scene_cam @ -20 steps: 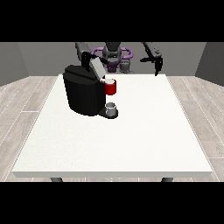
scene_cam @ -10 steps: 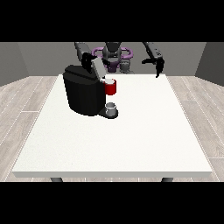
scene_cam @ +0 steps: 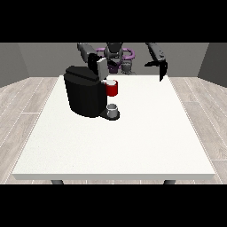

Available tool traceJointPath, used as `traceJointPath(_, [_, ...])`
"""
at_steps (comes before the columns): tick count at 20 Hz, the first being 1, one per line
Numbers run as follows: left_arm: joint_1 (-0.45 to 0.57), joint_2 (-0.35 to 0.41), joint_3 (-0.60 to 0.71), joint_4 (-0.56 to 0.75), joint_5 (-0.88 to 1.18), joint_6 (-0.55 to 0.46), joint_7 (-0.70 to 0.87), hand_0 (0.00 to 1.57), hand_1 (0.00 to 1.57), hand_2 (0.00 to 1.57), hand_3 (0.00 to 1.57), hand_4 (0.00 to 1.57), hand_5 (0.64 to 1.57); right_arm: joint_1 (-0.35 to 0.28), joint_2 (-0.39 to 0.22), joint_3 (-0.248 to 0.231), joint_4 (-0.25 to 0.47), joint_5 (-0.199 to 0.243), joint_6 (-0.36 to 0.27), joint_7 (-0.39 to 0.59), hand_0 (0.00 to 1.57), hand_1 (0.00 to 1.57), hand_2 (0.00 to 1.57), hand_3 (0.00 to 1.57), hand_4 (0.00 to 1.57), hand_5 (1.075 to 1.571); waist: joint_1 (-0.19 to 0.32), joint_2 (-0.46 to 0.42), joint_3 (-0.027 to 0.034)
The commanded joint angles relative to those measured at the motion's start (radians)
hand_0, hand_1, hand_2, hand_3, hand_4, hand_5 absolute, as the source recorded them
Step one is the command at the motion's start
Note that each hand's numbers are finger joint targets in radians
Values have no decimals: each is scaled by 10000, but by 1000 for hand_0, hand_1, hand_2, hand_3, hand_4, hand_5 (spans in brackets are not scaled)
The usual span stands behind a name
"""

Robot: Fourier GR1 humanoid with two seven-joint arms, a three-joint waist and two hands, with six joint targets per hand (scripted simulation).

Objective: Insert the coffee pod into the coffee machine and close the lid

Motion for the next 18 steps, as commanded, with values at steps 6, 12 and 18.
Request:
traceJointPath(6, [-219, 184, -200, 550, -141, -416, -587, 0, 0, 0, 0, 394, 1571, -1203, 121, 929, -318, 908, -440, 1334, 0, 0, 0, 0, 391, 1571, 936, 318, -63])
traceJointPath(12, [-990, 29, -129, 478, 259, -432, 444, 0, 0, 0, 0, 366, 1571, -1810, 8, 1336, -124, 1384, -370, 1285, 0, 0, 0, 0, 383, 1571, 1163, 400, -47])
traceJointPath(18, [-760, 359, 34, 1238, 75, -492, -796, 0, 0, 0, 0, 363, 1571, -2252, 684, 1576, 203, 1539, -461, 771, 0, 0, 0, 0, 385, 1571, 821, 667, -50])
